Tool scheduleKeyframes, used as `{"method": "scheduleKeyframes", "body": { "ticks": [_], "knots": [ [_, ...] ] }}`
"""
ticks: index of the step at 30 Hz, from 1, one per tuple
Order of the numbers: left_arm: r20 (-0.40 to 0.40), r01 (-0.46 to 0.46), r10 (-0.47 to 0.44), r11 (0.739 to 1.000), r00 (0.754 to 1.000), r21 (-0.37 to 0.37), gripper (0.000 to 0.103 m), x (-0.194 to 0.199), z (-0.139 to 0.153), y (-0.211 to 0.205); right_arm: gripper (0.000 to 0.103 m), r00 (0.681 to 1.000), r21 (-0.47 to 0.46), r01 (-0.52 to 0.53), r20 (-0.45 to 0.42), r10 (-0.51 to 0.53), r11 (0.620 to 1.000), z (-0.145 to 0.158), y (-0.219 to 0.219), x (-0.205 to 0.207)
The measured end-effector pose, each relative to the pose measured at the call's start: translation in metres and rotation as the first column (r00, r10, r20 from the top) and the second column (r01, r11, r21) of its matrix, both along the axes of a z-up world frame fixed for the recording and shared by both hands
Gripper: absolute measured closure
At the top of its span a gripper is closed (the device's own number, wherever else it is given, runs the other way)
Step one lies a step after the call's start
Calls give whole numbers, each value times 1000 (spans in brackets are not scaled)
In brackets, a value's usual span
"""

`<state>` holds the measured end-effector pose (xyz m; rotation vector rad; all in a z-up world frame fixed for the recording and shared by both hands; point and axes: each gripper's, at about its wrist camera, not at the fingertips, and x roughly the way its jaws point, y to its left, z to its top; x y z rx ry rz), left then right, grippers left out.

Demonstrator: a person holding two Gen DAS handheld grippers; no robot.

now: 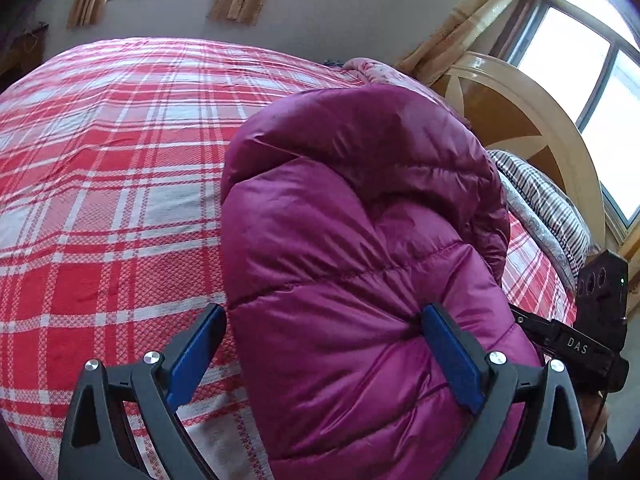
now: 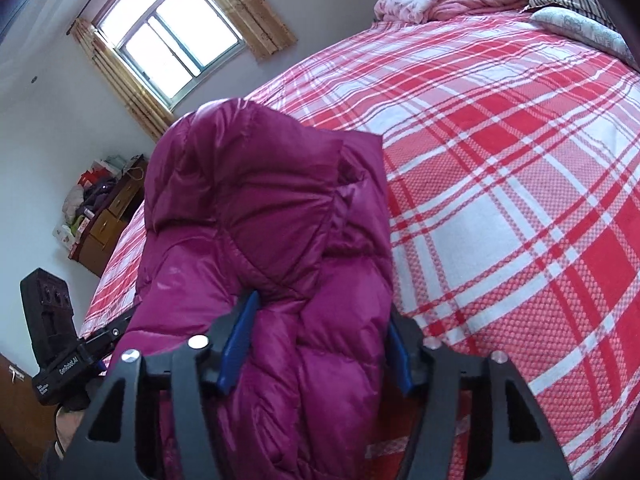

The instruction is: Fold large clothes

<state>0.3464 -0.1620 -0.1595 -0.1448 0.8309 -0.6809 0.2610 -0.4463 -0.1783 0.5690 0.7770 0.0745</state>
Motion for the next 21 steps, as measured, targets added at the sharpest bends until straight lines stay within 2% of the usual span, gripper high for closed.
{"method": "scheduleKeyframes", "body": {
  "ticks": [4, 7, 10, 12, 21],
  "knots": [
    [50, 33, -35, 998, 998, 54, 16, -11, 10, -15, 71, 1000, -30, -18, 4, 18, 999, 4, 10, -1],
    [68, 27, -33, 996, 997, 88, 25, -20, 18, -20, 78, 999, -100, -21, 22, 23, 995, 13, 22, -7],
    [93, 23, -35, 992, 995, 128, 37, -30, 25, -21, 80, 999, -103, -13, 33, 16, 995, 18, 29, -13],
    [119, 13, -31, 988, 992, 151, 40, -38, 32, -21, 81, 999, -95, -14, 39, 18, 995, 20, 32, -17],
    [174, -26, -4, 986, 985, 167, 44, -72, 55, 4, 83, 996, -48, -63, 57, 66, 997, 29, 57, -23]
  ]
}}
